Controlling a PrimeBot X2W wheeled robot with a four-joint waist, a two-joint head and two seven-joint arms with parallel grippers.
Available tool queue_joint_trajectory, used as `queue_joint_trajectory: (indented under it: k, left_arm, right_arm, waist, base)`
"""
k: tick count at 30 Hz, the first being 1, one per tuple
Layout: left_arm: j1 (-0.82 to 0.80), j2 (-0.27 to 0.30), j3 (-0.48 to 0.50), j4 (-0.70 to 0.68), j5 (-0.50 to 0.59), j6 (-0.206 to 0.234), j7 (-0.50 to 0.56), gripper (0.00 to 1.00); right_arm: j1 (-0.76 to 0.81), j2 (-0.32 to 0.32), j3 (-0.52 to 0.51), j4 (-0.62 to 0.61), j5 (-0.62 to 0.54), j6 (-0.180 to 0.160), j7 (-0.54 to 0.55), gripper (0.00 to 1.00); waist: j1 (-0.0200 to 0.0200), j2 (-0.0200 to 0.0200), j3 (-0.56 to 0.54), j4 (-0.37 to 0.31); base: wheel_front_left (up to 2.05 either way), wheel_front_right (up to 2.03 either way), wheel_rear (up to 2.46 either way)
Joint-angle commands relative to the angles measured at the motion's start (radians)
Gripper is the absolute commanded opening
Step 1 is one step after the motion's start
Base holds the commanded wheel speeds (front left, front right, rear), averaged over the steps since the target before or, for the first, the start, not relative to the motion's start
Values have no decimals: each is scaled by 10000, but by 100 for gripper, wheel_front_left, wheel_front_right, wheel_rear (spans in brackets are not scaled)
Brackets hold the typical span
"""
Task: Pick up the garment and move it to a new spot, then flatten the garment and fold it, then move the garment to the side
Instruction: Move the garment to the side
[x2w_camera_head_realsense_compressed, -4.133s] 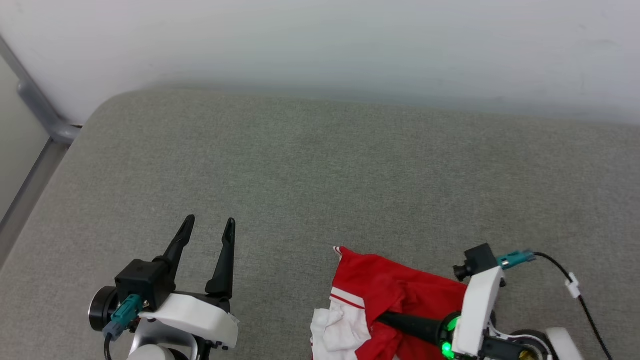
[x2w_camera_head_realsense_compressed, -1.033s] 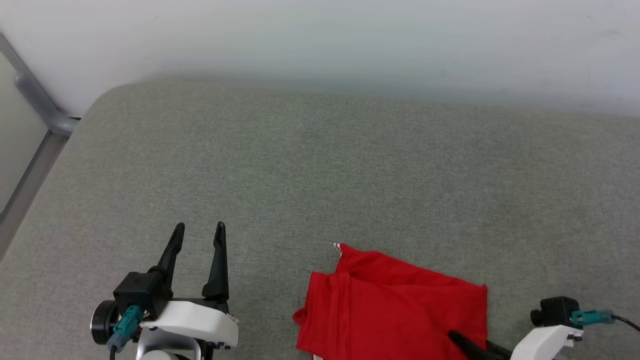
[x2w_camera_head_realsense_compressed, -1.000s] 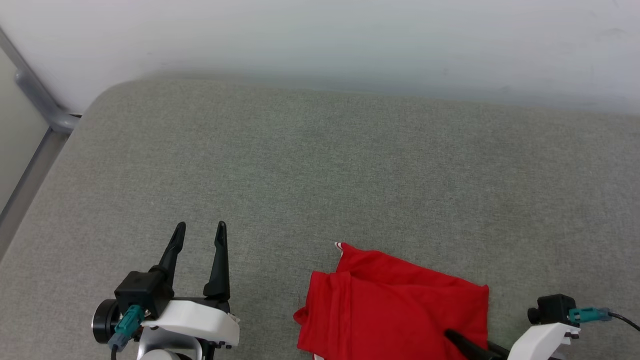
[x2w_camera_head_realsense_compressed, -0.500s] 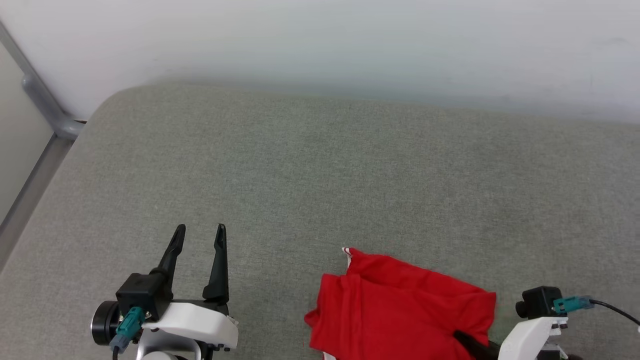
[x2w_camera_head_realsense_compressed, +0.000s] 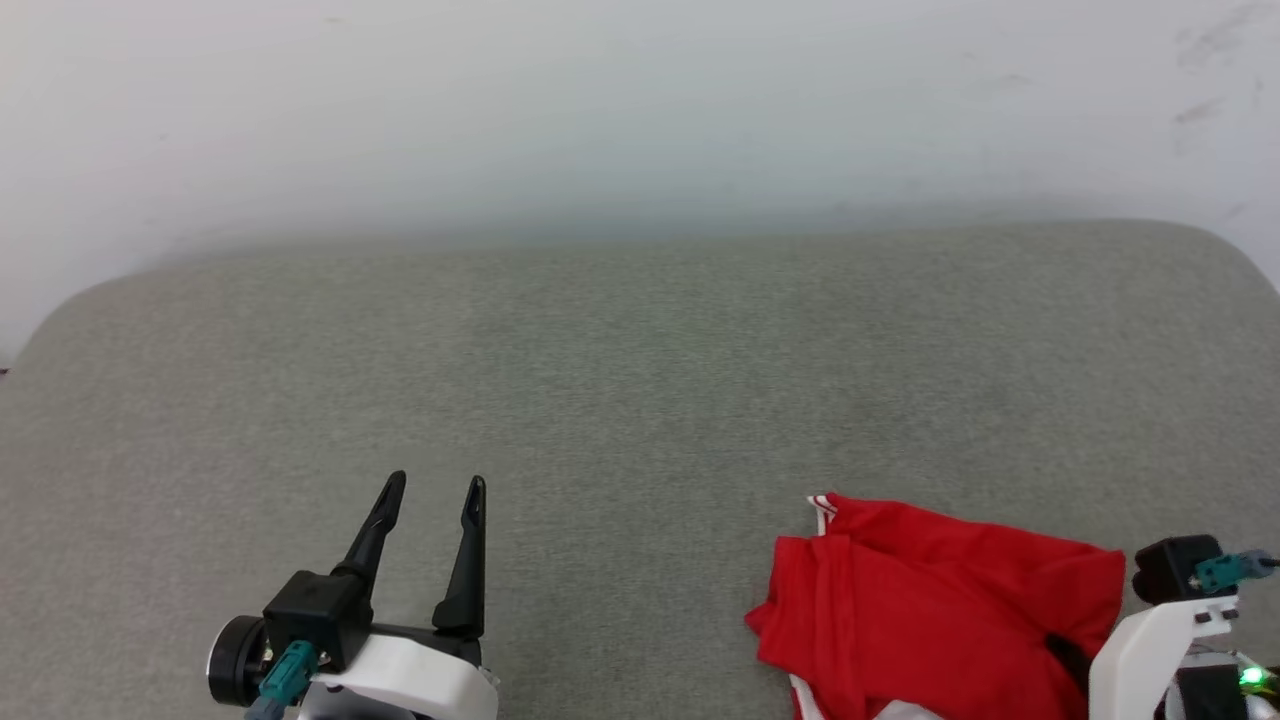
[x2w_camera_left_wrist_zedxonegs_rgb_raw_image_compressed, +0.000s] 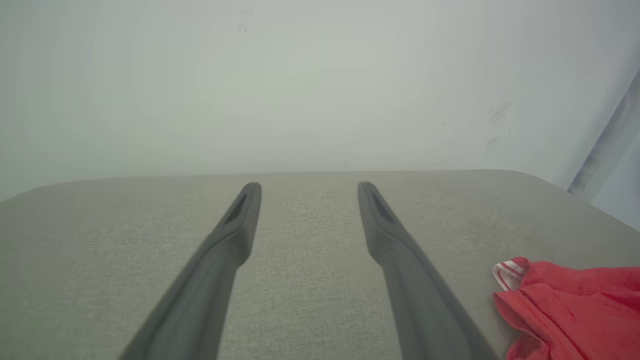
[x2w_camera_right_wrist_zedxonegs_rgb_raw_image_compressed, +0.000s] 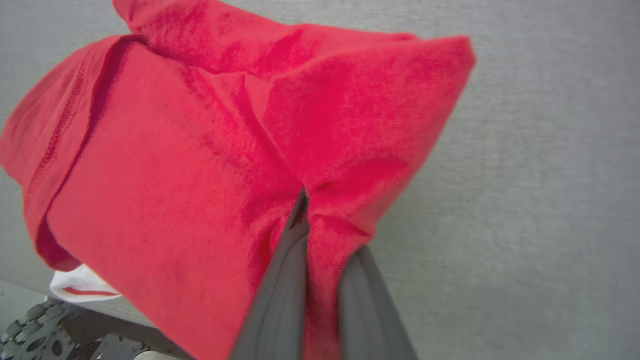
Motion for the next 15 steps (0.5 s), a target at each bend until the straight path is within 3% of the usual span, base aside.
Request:
queue_joint_trajectory:
  k: [1, 10, 15]
  left_arm:
    - [-30, 11, -54, -44, 38, -37, 7, 100]
    - [-804, 150, -222, -411, 181, -216, 144, 100]
    - [-1595, 461, -286, -833, 430, -371, 441, 100]
  right_arm:
    - [-201, -139, -142, -64, -120, -13, 46, 0]
    - [-1637, -98, -797, 240, -526, -10, -104, 0]
    - [-2983, -52, -1318, 821, -895, -10, -760, 0]
  waist:
    - [0, 0, 119, -736]
    - [0, 0, 1405, -2393]
    - [0, 0, 2601, -2698]
  base:
    - [0, 0, 0]
    - [0, 0, 0]
    - [0, 0, 0]
